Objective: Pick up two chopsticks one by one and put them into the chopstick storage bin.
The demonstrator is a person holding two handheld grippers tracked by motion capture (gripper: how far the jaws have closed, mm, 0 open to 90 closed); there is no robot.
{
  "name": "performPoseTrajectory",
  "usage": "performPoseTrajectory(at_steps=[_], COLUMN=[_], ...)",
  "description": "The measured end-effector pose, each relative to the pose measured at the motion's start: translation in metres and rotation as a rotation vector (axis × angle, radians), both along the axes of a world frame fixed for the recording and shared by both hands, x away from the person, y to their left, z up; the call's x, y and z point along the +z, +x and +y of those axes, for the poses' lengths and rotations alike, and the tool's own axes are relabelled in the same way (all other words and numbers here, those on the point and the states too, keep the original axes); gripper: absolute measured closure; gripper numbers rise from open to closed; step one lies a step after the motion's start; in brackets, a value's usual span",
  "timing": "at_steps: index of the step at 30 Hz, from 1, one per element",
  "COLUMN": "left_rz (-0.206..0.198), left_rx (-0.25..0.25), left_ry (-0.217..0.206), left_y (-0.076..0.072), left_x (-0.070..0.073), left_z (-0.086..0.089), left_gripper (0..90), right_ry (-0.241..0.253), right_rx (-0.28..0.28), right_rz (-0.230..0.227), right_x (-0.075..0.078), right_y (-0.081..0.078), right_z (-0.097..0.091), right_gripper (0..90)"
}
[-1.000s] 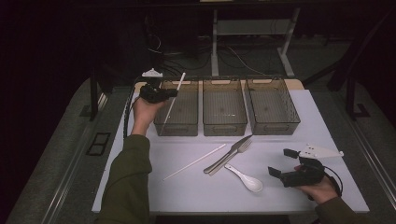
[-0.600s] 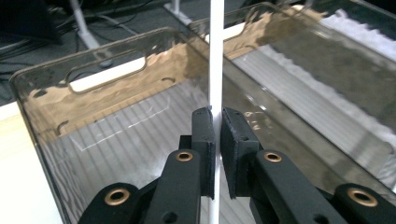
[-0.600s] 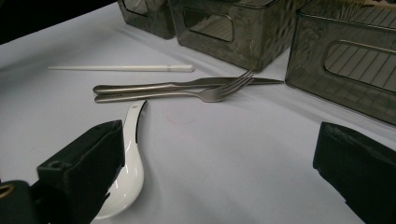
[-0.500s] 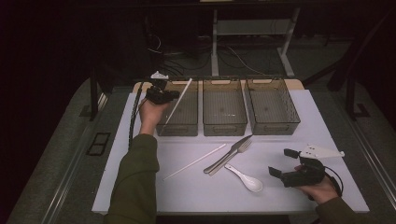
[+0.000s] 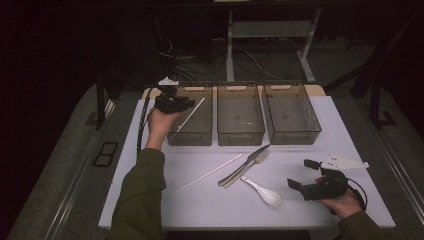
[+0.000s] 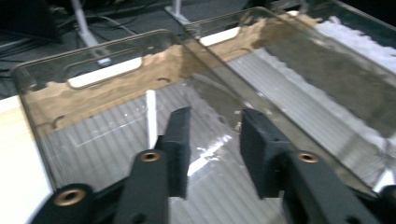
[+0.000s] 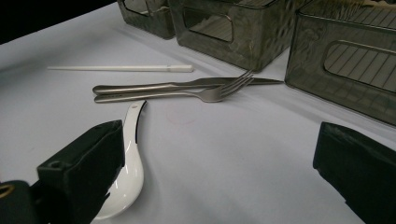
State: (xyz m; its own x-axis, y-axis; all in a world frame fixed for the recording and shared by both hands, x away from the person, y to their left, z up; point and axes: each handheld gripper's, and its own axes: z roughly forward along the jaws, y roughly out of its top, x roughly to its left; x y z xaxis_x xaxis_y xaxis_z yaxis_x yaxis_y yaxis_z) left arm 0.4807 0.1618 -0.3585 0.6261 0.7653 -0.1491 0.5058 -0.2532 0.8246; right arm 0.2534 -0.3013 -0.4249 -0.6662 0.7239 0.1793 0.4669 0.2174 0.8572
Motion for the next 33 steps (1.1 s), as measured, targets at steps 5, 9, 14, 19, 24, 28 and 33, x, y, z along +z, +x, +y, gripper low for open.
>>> performPoseTrajectory(at_steps=[5,9,14,19,24,28,33], left_rz=[-0.006,-0.027,-0.044,-0.058,-0.072,-0.079,-0.085], left_rx=[-0.057,-0.085,-0.129,-0.174,-0.211,-0.233,-0.263], left_ry=[-0.020,-0.007,-0.016,-0.014,-0.019,-0.020,-0.022], left_y=[-0.013,-0.023,-0.039,-0.058,-0.076,-0.088,-0.102], left_x=[0.008,0.012,0.014,0.014,0.012,0.010,0.004], left_z=[-0.002,-0.005,-0.008,-0.013,-0.016,-0.018,-0.022], left_gripper=[48.4,43.9,38.9,34.9,32.1,31.0,30.3], right_ry=[-0.003,-0.004,-0.004,-0.011,-0.027,-0.013,-0.012], right_rx=[0.002,0.002,-0.002,-0.001,0.024,0.044,0.057], right_rz=[-0.001,-0.002,-0.004,-0.015,-0.001,0.012,0.011], right_x=[0.000,0.000,0.000,-0.001,-0.006,-0.009,-0.009], right_y=[0.000,0.000,0.000,0.001,0.005,0.008,0.008], right_z=[0.000,0.000,0.000,-0.002,-0.003,-0.003,0.000], right_gripper=[2.1,2.1,2.1,2.2,2.1,2.1,2.1])
